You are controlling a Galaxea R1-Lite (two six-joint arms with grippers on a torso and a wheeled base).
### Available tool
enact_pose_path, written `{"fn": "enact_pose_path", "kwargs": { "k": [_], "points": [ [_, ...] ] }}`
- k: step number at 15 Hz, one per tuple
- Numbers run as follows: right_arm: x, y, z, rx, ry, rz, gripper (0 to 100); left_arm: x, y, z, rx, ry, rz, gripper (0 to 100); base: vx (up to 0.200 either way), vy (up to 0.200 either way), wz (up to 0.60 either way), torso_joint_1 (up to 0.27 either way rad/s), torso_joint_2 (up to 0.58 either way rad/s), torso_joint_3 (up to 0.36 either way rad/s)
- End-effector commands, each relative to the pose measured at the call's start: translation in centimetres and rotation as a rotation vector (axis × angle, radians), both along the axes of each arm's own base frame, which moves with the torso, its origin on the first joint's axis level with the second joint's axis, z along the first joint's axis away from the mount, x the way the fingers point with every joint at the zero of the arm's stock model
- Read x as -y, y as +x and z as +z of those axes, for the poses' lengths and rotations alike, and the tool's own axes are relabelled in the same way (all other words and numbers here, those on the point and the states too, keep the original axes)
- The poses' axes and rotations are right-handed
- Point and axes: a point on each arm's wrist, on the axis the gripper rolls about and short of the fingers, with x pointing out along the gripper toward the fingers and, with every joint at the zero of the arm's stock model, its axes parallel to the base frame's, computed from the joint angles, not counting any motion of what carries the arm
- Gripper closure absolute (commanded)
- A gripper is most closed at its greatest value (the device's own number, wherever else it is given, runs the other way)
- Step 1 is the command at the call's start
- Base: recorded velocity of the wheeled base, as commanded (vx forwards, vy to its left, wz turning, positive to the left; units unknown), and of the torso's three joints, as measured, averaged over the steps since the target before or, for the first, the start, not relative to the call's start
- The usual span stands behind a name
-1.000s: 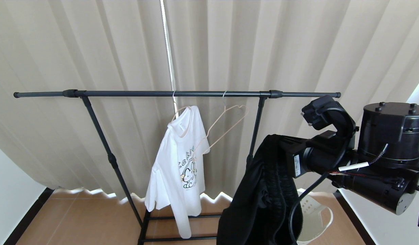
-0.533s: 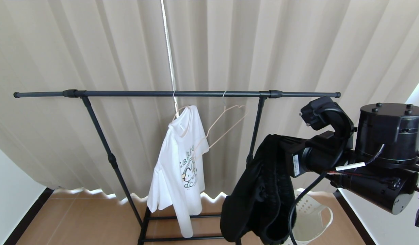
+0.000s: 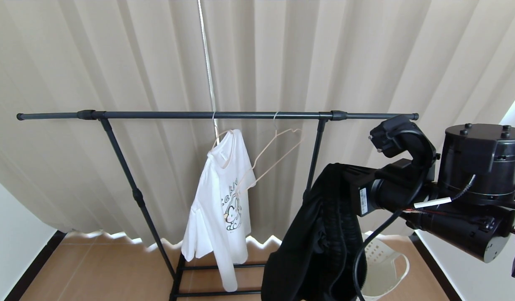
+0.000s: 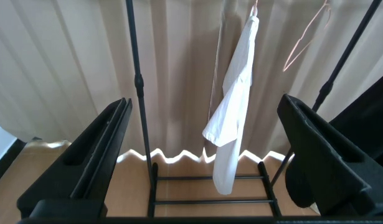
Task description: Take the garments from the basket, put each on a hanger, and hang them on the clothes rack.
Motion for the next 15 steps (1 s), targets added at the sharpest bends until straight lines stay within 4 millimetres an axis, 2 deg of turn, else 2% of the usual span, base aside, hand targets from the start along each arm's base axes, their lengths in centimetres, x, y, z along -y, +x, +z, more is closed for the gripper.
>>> {"fn": "enact_pose_path", "kwargs": {
  "k": [1,6,11,12,13,15],
  "points": [
    [-0.2,-0.1,0.0,-0.001,0.001,0.008,100,0.0,0.0,0.0,-0.001,-0.001,0.001,0,0.0,0.0,0.0,0.0,0.0,0.0],
    [-0.3,0.0,-0.4,-0.03,0.014,0.002,100,0.0,0.3,0.0,-0.041,0.01,-0.008,0,0.0,0.0,0.0,0.0,0.0,0.0],
    [-1.0,-0.5,-0.2,-0.038,0.054,0.022,100,0.1,3.5,0.3,-0.421,0.08,-0.068,0,0.0,0.0,0.0,0.0,0.0,0.0],
    [-1.0,-0.5,-0.3,-0.04,0.056,0.021,100,0.3,4.1,1.0,-0.444,0.072,-0.142,0,0.0,0.0,0.0,0.0,0.0,0.0],
    [-1.0,-0.5,-0.1,-0.034,0.061,0.021,100,0.6,5.6,2.7,-0.493,0.014,-0.241,0,0.0,0.0,0.0,0.0,0.0,0.0],
    [-1.0,-0.4,0.3,-0.024,0.069,0.022,100,1.2,7.5,4.7,-0.528,-0.034,-0.315,0,0.0,0.0,0.0,0.0,0.0,0.0]
  ]
}}
